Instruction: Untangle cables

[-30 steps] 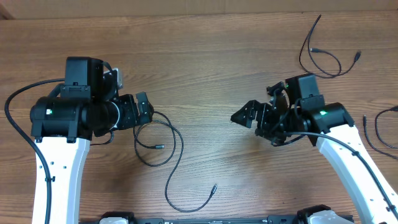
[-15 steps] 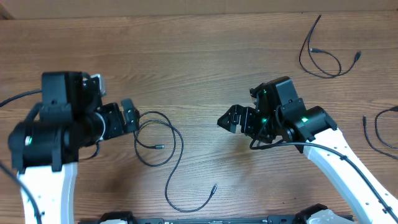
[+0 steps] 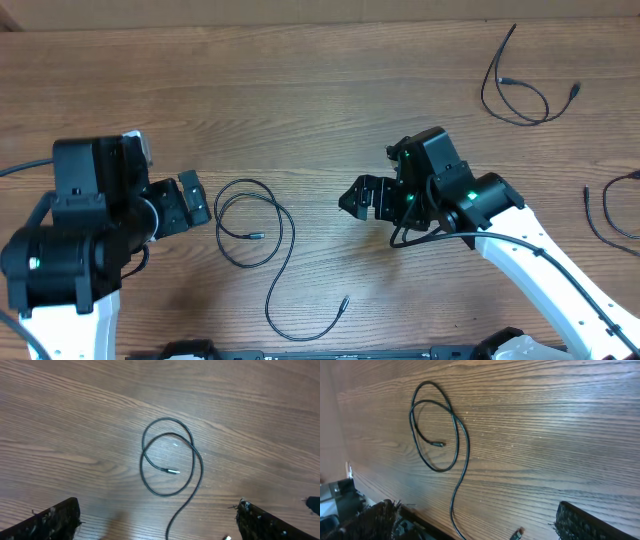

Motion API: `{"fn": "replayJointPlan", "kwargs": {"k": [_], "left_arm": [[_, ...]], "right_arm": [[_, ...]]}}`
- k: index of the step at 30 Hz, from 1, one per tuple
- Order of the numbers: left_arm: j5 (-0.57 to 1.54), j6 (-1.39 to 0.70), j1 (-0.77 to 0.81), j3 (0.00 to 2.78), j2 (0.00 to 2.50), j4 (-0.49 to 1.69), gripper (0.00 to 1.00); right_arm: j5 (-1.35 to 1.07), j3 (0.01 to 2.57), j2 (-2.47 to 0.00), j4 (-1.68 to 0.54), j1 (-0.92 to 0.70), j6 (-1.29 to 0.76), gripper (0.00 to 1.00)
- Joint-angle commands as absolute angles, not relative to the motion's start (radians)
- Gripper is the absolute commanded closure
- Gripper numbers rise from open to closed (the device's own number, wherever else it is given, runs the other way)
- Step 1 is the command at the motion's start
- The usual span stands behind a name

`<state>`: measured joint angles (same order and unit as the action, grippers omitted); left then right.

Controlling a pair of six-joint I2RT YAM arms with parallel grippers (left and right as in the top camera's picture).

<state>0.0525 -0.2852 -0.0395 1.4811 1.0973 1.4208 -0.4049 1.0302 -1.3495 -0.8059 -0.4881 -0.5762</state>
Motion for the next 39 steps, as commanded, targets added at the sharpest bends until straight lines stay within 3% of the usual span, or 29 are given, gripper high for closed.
{"fn": "replayJointPlan", "kwargs": {"k": [1, 10, 22, 39], "left_arm": [[0.122, -0.293, -0.041, 1.502, 1.141, 1.417, 0.00], [0.223, -0.299, -0.041, 1.502, 1.262, 1.395, 0.00], [0.220, -0.678, -0.020, 1.501, 1.472, 1.393, 0.07], [0.097, -0.906, 0.146, 1.501, 1.800, 1.310, 0.09]], "right_arm": [[-0.393, 1.028, -1.350, -0.797, -0.505, -0.580, 0.00], [-0.393, 1.028, -1.349, -0.797, -0.505, -0.580, 0.00], [-0.393, 1.028, -1.349, -0.780, -0.505, -0.580, 0.00], [-0.393, 1.028, -1.350, -0.775, -0.505, -0.580, 0.00]]}}
